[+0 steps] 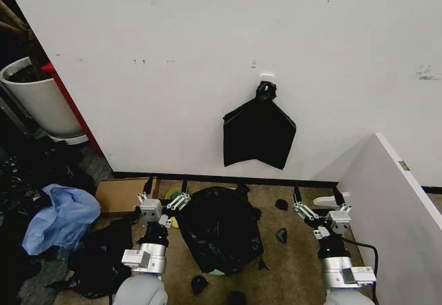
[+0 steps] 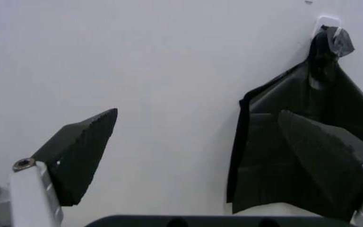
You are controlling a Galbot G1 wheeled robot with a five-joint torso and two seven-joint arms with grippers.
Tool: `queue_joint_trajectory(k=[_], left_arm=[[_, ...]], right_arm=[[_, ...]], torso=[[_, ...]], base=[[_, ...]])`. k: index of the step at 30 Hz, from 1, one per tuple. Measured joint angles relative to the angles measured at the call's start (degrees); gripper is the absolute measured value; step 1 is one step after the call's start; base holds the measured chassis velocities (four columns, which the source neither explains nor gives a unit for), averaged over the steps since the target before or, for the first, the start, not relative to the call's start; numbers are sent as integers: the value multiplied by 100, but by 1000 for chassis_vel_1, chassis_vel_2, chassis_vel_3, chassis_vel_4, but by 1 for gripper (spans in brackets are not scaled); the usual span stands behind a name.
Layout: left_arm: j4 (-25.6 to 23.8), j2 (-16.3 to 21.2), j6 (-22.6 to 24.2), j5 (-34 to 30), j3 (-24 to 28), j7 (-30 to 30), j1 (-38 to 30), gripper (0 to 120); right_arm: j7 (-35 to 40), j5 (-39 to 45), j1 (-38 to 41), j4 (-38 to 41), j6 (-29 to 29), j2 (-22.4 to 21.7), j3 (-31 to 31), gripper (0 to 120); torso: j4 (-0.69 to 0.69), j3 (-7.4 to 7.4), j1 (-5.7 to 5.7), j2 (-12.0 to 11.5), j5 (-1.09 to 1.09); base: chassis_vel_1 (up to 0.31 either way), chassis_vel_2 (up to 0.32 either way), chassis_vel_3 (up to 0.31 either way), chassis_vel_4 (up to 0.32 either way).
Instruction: Place the garbage bag over the trash bin.
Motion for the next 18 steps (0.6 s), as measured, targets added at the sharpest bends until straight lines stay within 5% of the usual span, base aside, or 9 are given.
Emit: queue_joint_trajectory(k=[18], left_arm=[[-101,-45,4,0,-87,19,111,100]], right_arm=[[118,-45,153,-29,-101,-98,-224,100]], torso=[[0,0,0,0,0]], base=[[0,0,0,0]])
